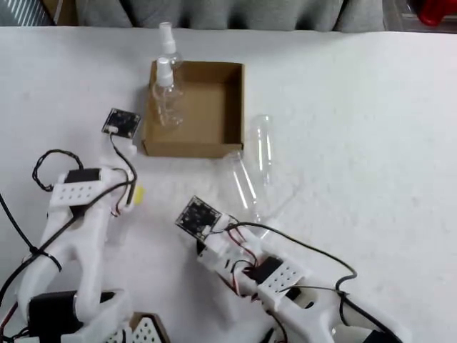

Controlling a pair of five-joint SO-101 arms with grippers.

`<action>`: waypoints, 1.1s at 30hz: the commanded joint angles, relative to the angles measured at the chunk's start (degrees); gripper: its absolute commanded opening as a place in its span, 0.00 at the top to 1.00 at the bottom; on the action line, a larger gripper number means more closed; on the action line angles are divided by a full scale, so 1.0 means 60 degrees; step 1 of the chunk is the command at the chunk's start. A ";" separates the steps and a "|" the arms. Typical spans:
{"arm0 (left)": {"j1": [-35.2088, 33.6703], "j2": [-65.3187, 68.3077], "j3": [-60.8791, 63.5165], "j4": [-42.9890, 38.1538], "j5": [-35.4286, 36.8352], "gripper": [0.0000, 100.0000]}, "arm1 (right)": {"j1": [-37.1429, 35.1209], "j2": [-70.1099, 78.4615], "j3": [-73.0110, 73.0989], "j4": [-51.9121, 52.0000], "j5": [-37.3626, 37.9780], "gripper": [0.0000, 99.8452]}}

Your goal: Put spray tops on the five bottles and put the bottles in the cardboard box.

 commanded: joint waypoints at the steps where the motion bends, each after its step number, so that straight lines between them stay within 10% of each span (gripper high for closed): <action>1: 0.0154 -0.0081 -0.0088 0.0000 -0.0132 0.98 | -0.0081 -0.0256 -0.0088 -0.0198 -0.0029 0.85; 33: 0.0168 -0.0081 -0.0073 0.0000 -0.0147 0.98 | 0.0081 -0.0271 -0.0147 0.0183 -0.0029 0.85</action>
